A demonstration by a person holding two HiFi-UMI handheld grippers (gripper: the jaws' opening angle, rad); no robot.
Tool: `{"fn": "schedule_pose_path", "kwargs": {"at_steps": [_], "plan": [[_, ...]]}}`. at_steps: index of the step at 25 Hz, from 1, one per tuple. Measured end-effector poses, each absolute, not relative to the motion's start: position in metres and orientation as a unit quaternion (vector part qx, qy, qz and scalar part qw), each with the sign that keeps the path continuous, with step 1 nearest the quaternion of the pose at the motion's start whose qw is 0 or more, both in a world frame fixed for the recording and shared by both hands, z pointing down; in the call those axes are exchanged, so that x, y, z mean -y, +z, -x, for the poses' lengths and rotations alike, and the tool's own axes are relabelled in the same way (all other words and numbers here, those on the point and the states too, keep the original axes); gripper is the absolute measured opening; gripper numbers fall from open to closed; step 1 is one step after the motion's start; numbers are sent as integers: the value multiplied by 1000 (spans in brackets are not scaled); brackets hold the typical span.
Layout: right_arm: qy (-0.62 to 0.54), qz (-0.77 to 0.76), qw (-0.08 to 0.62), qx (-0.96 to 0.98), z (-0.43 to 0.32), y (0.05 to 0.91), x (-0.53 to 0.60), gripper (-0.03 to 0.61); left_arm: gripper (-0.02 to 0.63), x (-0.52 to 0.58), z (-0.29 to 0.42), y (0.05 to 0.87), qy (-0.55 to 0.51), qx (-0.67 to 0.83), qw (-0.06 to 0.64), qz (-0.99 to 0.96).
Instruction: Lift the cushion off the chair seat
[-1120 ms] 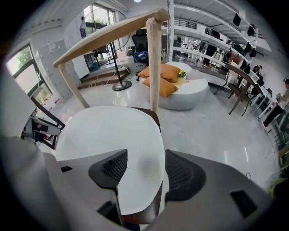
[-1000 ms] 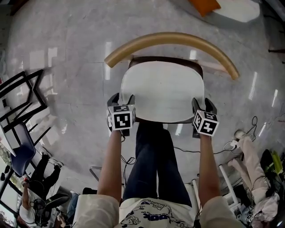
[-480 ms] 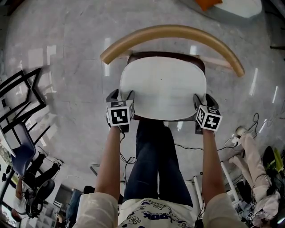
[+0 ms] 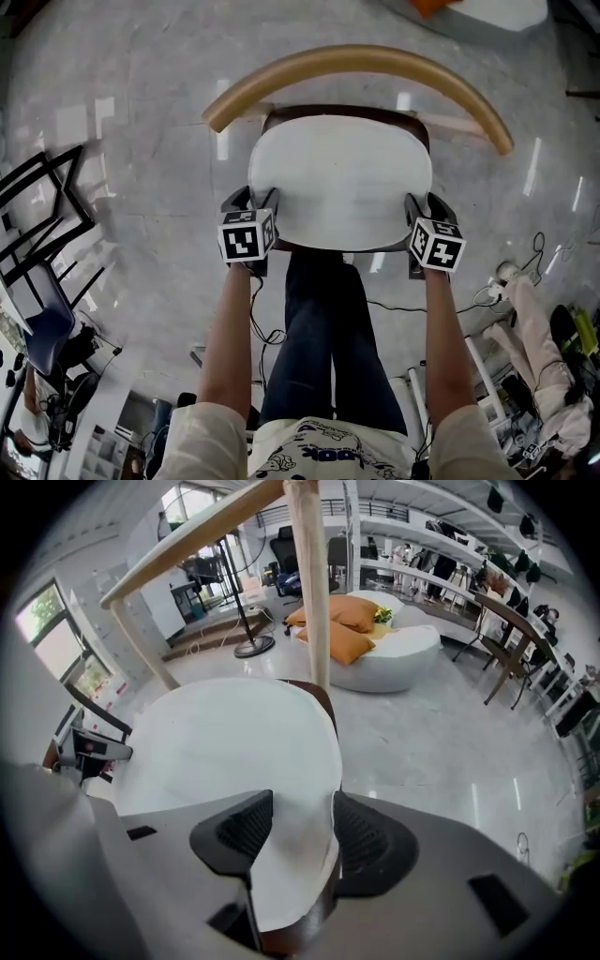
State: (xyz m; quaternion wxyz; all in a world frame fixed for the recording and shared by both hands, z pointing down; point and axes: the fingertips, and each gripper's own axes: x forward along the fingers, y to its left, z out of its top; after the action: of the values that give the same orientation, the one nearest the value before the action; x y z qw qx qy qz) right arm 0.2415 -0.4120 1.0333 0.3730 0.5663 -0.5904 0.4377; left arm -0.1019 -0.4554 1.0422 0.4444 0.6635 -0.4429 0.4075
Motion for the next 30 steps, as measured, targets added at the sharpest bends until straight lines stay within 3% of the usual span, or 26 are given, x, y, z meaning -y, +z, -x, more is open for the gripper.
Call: {"fn": "schedule_pose_path", "kwargs": {"at_steps": [4, 6, 8, 13, 21, 30], "plan": [[418, -583, 396, 574, -239, 1027, 411, 180, 203, 454, 100, 1037, 427, 441, 436, -658], [406, -592, 413, 560, -243, 1023, 410, 78, 182, 453, 101, 1033, 435, 445, 426, -657], [401, -590, 425, 557, -245, 1019, 411, 46, 148, 454, 102, 1030, 444, 451, 415, -654], [400, -588, 410, 571, -244, 998, 408, 32, 38, 451, 104, 1017, 453, 468, 408, -640], [384, -608, 386, 578, -242, 928, 382, 31, 31, 430, 99, 948, 443, 470, 393, -655], [328, -637, 341, 609, -249, 792, 370, 31, 31, 408, 94, 824, 398, 507, 366, -671]]}}
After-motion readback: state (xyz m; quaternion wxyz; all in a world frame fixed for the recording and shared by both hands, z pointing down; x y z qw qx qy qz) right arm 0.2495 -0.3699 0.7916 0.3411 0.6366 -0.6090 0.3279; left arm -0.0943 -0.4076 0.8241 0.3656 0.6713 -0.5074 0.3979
